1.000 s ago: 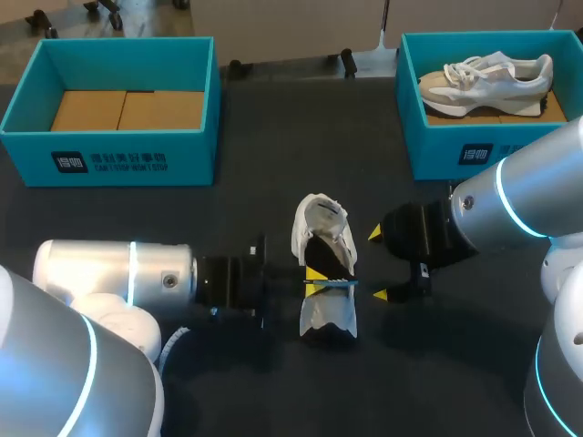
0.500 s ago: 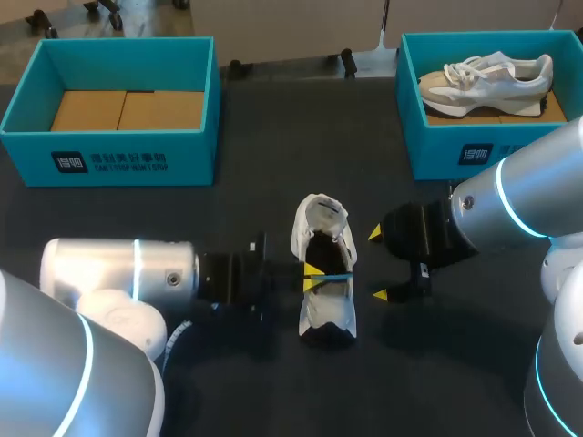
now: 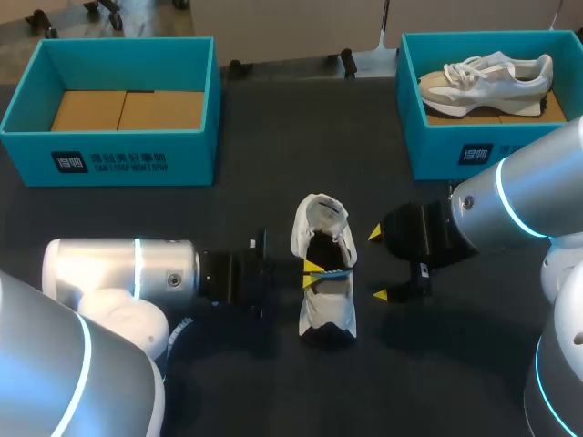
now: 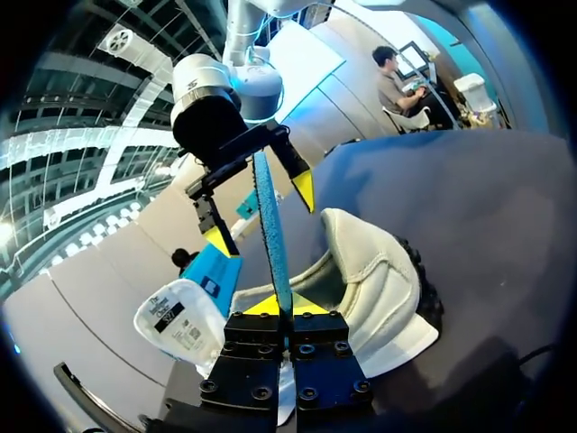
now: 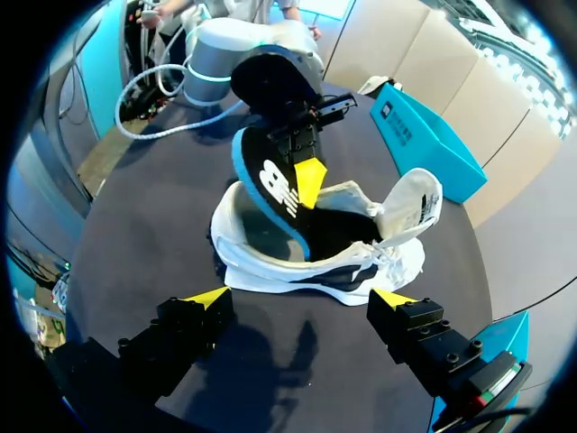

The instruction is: Take the shoe out of the shoebox, open the shoe tongue, remove and reinsert the insole, then place the shoe into the shoebox

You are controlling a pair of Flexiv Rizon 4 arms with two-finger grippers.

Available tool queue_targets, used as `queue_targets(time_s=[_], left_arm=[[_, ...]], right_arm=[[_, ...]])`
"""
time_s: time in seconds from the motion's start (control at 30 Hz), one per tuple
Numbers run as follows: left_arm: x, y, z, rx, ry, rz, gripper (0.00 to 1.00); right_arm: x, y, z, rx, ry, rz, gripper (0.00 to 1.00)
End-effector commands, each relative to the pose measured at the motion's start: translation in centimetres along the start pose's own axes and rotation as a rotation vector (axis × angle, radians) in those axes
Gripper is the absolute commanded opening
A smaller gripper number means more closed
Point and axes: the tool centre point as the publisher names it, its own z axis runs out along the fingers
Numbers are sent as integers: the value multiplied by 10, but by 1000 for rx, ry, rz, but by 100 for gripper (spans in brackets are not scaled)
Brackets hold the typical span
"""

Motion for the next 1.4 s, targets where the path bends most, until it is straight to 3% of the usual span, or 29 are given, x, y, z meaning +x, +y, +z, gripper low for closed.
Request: queue_targets(time_s=[0.03,0.3,0.4,0.63,0.8,0.97,1.27,1.37,1.4], left_arm=[[1,2,-2,-8,3,9,0],[-5,2,3,-9,-8,29,0],[-3,-6,1,9,-3,26,23],[3,-19,-4,27,7,-9,23],[7,-22,-7,-40,49,-38,19],[6,-26,-9,-76,52,-56,33],[9,-25,-3,-116,75,-57,28],[12,-23,-1,-118,83,-53,20],[14,-22,0,-119,86,-52,3]], right_arm=[[1,0,0,-3,-1,-1,100],[1,0,0,-3,-1,-1,100],[1,0,0,-3,-1,-1,100],[1,0,0,-3,-1,-1,100],[1,0,0,-3,-1,-1,100],[1,0,0,-3,-1,-1,100],[1,0,0,-3,-1,-1,100],[1,0,0,-3,-1,-1,100],[1,0,0,-3,-1,-1,100]])
